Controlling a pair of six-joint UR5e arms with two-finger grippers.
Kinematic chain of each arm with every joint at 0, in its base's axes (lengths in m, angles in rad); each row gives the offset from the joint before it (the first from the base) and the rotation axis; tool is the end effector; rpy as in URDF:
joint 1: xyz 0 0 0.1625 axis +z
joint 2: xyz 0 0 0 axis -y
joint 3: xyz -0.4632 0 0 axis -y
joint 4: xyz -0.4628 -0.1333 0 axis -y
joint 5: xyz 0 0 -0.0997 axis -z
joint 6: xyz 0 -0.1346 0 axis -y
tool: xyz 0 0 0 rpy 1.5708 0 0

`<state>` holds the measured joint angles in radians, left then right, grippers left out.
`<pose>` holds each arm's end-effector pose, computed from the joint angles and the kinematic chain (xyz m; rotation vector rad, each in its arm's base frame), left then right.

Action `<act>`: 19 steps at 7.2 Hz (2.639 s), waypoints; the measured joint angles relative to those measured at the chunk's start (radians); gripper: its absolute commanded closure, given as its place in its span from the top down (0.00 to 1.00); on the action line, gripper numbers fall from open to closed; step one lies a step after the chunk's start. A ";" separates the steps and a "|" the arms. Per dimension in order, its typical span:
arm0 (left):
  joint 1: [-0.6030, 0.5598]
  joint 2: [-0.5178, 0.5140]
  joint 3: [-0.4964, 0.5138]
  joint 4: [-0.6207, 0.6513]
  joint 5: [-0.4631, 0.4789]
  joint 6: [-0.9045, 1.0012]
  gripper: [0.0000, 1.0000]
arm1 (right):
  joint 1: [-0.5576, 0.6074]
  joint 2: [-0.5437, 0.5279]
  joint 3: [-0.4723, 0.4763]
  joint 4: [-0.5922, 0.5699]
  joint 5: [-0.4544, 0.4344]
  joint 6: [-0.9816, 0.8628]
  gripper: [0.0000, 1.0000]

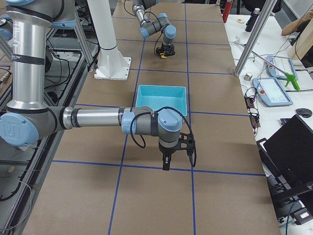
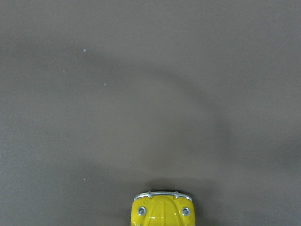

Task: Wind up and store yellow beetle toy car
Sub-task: 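Press the held car down against the table with the left gripper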

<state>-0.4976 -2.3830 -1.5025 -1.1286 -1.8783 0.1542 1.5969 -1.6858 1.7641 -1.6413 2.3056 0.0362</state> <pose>0.6676 -0.4680 0.2606 0.1422 0.4347 1.2539 0.0563 -0.5074 0.6855 0.0037 -0.7349 0.0566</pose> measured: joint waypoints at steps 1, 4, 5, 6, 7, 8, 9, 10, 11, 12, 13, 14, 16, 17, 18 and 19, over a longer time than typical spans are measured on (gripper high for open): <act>-0.004 0.003 0.000 -0.001 -0.001 0.013 0.92 | 0.000 0.000 0.000 0.000 0.000 0.000 1.00; -0.016 0.014 0.001 -0.010 -0.003 0.043 0.88 | 0.000 0.001 -0.001 0.001 0.000 0.000 1.00; -0.016 0.017 0.002 -0.014 -0.006 0.044 0.86 | 0.000 0.001 -0.002 0.001 0.000 0.000 1.00; -0.016 0.023 0.004 -0.017 -0.012 0.045 0.86 | 0.000 0.002 -0.003 0.001 0.000 0.000 1.00; -0.015 0.027 0.008 -0.022 -0.015 0.046 0.84 | 0.000 0.002 -0.003 0.001 0.000 0.001 1.00; -0.015 0.028 0.016 -0.030 -0.016 0.047 0.78 | 0.000 0.002 -0.004 0.000 0.000 0.001 1.00; -0.015 0.028 0.024 -0.037 -0.016 0.047 0.72 | 0.000 0.002 -0.005 0.000 0.000 0.001 1.00; -0.014 0.028 0.029 -0.040 -0.016 0.047 0.63 | 0.000 0.002 -0.006 0.001 0.000 0.001 1.00; -0.014 0.028 0.030 -0.042 -0.016 0.046 0.42 | 0.000 0.002 -0.007 0.001 0.000 0.001 1.00; -0.012 0.028 0.031 -0.043 -0.017 0.045 0.23 | 0.000 0.002 -0.007 0.001 0.000 0.001 1.00; -0.011 0.028 0.031 -0.041 -0.024 0.044 0.00 | 0.000 0.002 -0.008 0.001 0.000 0.001 1.00; -0.010 0.027 0.031 -0.038 -0.044 0.042 0.00 | 0.000 0.002 -0.008 0.001 0.000 0.001 1.00; -0.009 0.025 0.015 -0.034 -0.070 0.040 0.00 | 0.000 0.003 -0.009 0.001 0.000 0.001 1.00; -0.013 0.025 -0.005 -0.032 -0.069 0.044 0.00 | 0.000 0.003 -0.009 0.001 0.000 0.001 1.00; -0.029 0.028 -0.030 -0.025 -0.064 0.069 0.00 | 0.000 0.003 -0.009 0.001 0.000 0.001 1.00; -0.051 0.035 -0.048 -0.019 -0.058 0.135 0.00 | 0.000 0.003 -0.009 0.001 0.000 0.001 1.00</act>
<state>-0.5488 -2.3477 -1.5509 -1.1479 -1.9365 0.2894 1.5969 -1.6828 1.7549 -1.6398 2.3056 0.0368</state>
